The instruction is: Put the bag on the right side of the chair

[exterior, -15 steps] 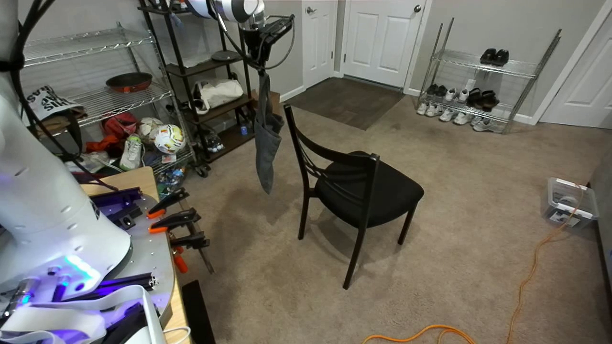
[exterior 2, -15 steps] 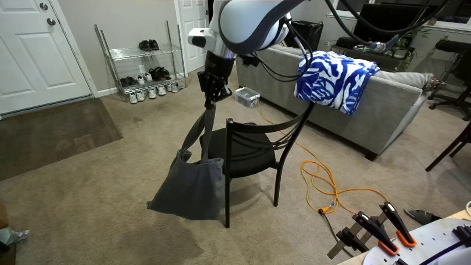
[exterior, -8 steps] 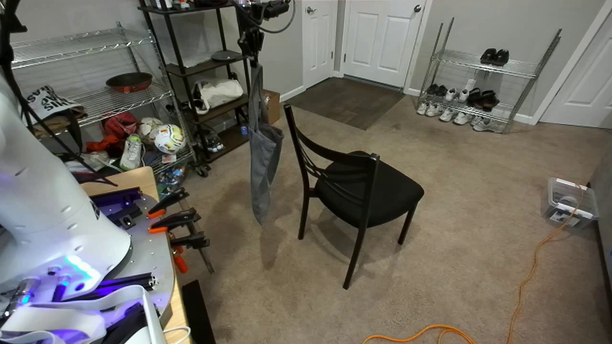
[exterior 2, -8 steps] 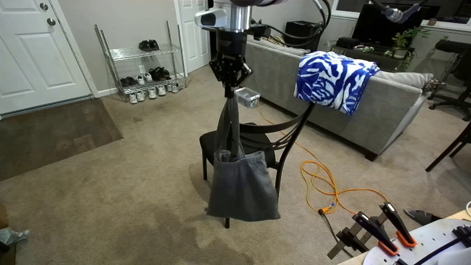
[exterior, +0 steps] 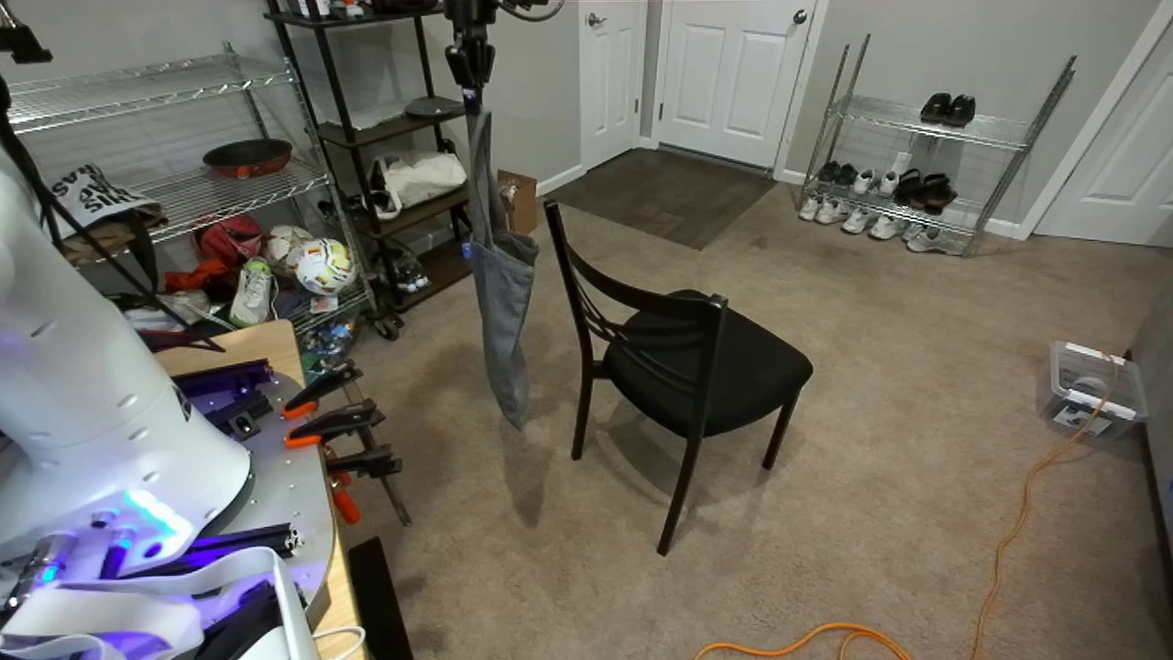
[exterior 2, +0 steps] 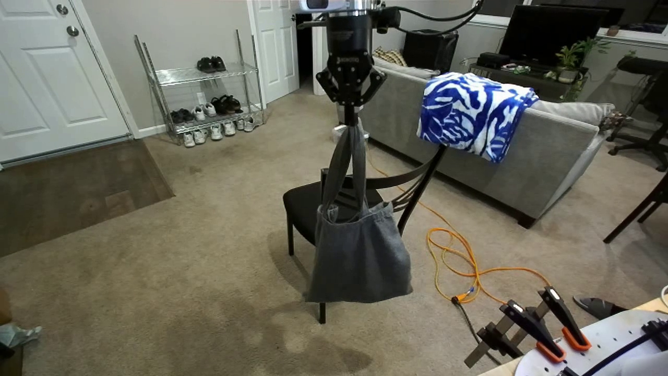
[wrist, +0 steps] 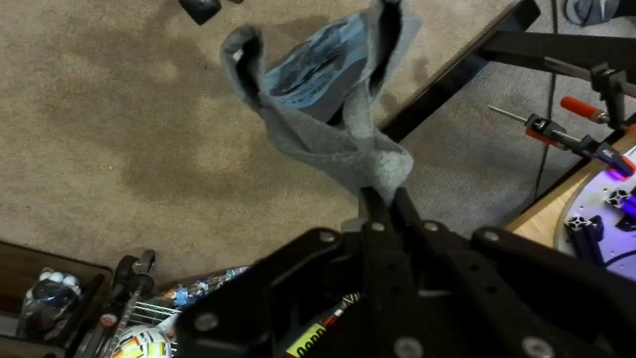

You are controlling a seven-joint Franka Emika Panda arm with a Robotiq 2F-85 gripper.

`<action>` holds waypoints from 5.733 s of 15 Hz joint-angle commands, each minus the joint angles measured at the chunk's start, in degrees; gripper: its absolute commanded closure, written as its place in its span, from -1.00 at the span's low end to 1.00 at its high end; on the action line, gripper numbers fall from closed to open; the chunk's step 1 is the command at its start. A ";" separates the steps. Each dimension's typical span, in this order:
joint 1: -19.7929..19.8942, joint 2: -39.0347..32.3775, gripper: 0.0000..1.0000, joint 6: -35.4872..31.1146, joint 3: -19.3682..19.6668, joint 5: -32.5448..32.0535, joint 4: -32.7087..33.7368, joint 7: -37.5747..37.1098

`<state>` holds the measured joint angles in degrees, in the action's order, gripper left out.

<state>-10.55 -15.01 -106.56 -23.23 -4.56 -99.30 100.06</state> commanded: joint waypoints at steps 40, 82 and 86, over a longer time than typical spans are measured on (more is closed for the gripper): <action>17.95 10.76 0.97 -1.68 27.82 6.04 -20.60 10.77; 26.42 -2.01 0.97 -7.27 33.34 10.41 -9.95 10.10; 26.68 -6.14 0.97 -6.25 32.06 11.07 -3.54 9.57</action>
<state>14.93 -18.35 -114.79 10.43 5.80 -108.25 109.30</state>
